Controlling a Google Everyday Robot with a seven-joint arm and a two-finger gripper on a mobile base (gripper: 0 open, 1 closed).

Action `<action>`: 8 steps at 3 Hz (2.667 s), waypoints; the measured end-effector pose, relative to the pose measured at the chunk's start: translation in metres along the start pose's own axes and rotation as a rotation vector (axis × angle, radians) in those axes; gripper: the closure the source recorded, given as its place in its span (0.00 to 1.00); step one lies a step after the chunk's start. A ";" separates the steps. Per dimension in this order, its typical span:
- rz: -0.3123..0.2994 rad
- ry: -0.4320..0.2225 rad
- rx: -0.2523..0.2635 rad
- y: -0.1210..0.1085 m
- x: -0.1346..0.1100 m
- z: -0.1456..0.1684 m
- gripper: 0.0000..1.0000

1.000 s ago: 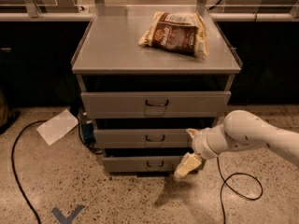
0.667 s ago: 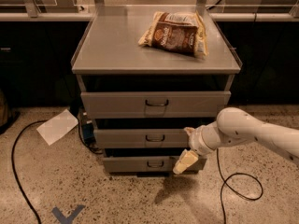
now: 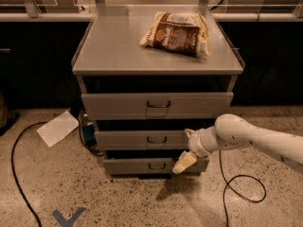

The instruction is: Open middle drawer

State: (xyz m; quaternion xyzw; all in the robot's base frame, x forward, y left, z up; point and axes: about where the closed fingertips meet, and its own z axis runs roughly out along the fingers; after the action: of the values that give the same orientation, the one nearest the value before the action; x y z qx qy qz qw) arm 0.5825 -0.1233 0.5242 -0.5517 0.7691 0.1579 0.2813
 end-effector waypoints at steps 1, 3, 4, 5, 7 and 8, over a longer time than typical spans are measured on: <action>0.009 -0.039 0.050 -0.008 0.011 0.016 0.00; 0.017 -0.041 0.036 -0.029 0.011 0.033 0.00; 0.037 -0.041 0.007 -0.055 0.014 0.059 0.00; 0.066 -0.041 -0.022 -0.070 0.022 0.082 0.00; 0.088 -0.024 -0.055 -0.067 0.032 0.093 0.00; 0.053 -0.017 -0.143 -0.031 0.029 0.088 0.00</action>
Offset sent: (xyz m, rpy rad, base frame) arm 0.0074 -0.0026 -0.0130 0.0202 -0.0364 -0.0264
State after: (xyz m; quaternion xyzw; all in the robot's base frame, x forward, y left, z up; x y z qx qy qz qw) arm 0.6278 -0.1080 0.4391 -0.5483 0.7679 0.2245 0.2435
